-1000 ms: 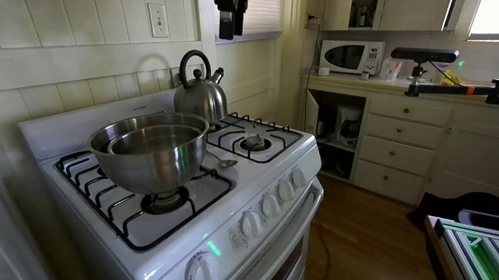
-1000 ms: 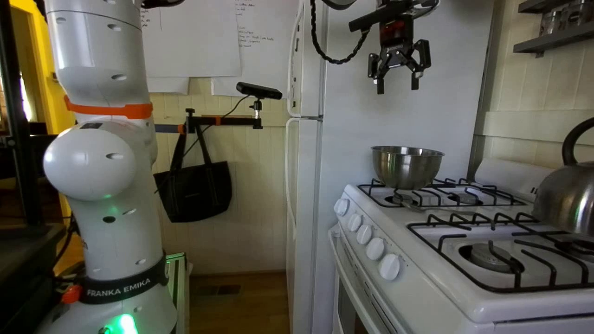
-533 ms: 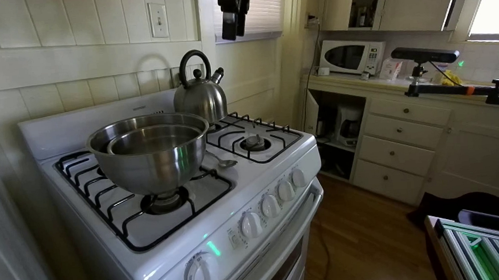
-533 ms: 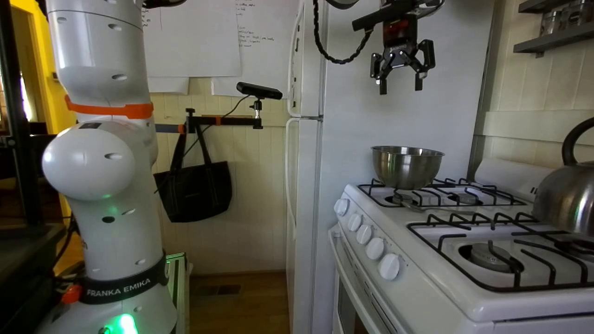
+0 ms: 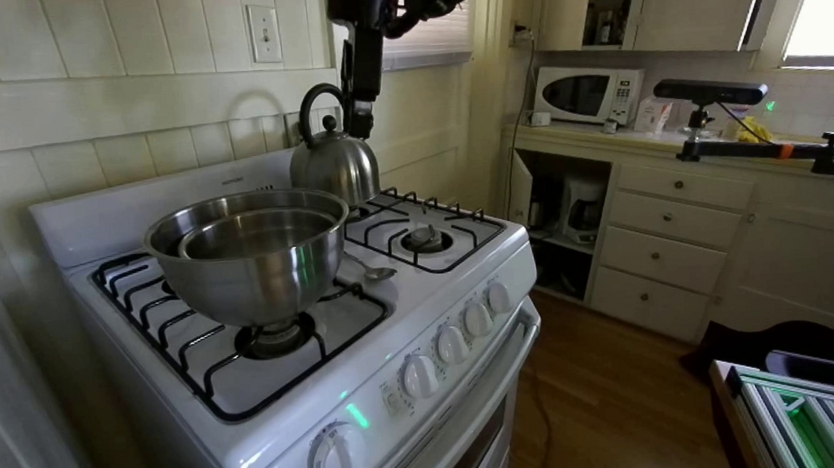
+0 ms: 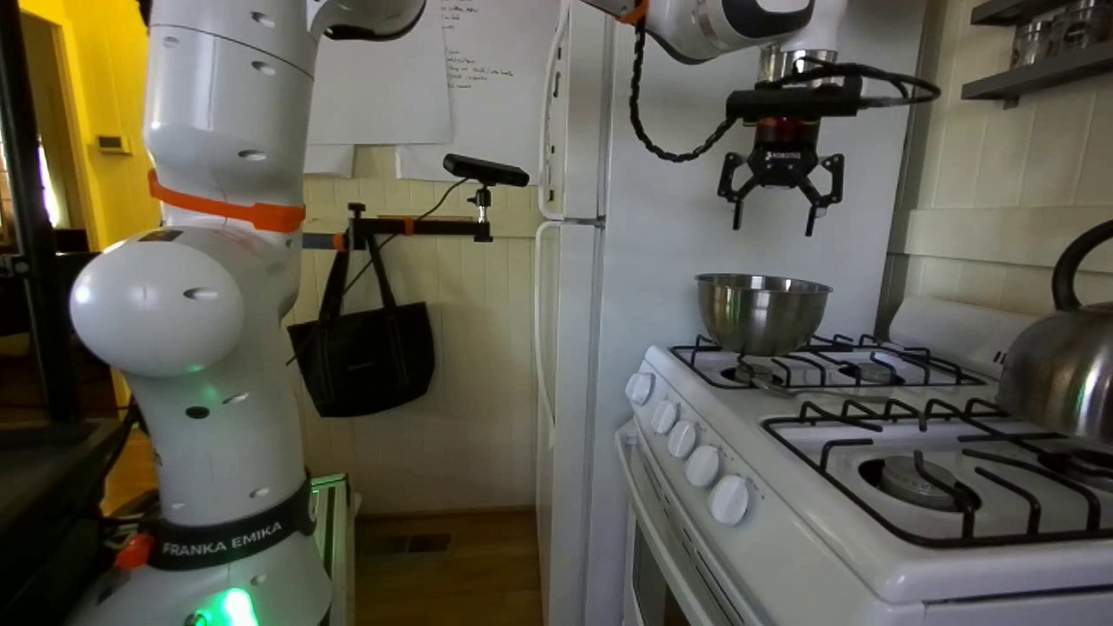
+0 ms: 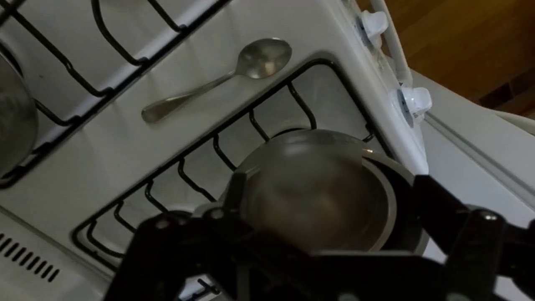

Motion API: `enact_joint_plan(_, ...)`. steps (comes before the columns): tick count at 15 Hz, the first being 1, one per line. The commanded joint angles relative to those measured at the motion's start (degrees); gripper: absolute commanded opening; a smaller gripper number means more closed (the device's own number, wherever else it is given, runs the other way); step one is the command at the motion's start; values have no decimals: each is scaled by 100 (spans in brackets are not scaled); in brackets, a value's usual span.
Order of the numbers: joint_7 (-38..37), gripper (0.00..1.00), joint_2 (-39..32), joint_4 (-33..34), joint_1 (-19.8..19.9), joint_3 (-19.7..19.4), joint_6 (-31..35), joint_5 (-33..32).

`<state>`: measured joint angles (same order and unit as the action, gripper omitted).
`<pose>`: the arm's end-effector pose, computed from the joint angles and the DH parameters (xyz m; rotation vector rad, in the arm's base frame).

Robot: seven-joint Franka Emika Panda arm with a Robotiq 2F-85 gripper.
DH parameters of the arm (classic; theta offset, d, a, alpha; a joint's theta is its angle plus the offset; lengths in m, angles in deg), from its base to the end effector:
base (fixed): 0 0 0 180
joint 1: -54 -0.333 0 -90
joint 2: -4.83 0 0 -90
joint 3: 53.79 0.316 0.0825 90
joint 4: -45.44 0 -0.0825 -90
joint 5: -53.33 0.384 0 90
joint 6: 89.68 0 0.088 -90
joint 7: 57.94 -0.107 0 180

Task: Shift the small bowl to the right side of the stove

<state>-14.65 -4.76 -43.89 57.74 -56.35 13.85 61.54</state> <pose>0.6203 -0.0544 0.5541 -2.9035 -0.9278 -0.1969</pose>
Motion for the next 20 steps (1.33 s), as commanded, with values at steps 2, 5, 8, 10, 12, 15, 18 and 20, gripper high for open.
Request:
enact_joint_plan(2, -444, 100, -823, 1013, -88, 242, -414, 30)
enact_joint_plan(5, -1757, 100, -1217, 1412, -309, 388, -545, -64)
enact_joint_plan(8, -2743, 100, -1570, 1748, -431, 503, -629, 6)
enact_joint_plan(10, -3052, 100, -1754, 1980, -420, 535, -822, 79)
enact_joint_plan(12, -2862, 100, -1553, 1633, -409, 585, -543, 14)
enact_joint_plan(15, -2893, 100, -1672, 1781, -432, 565, -606, -106)
enact_joint_plan(18, -2553, 100, -1884, 1904, -371, 631, -660, -51)
enact_joint_plan(20, -2337, 100, -1983, 1932, -320, 667, -653, 6)
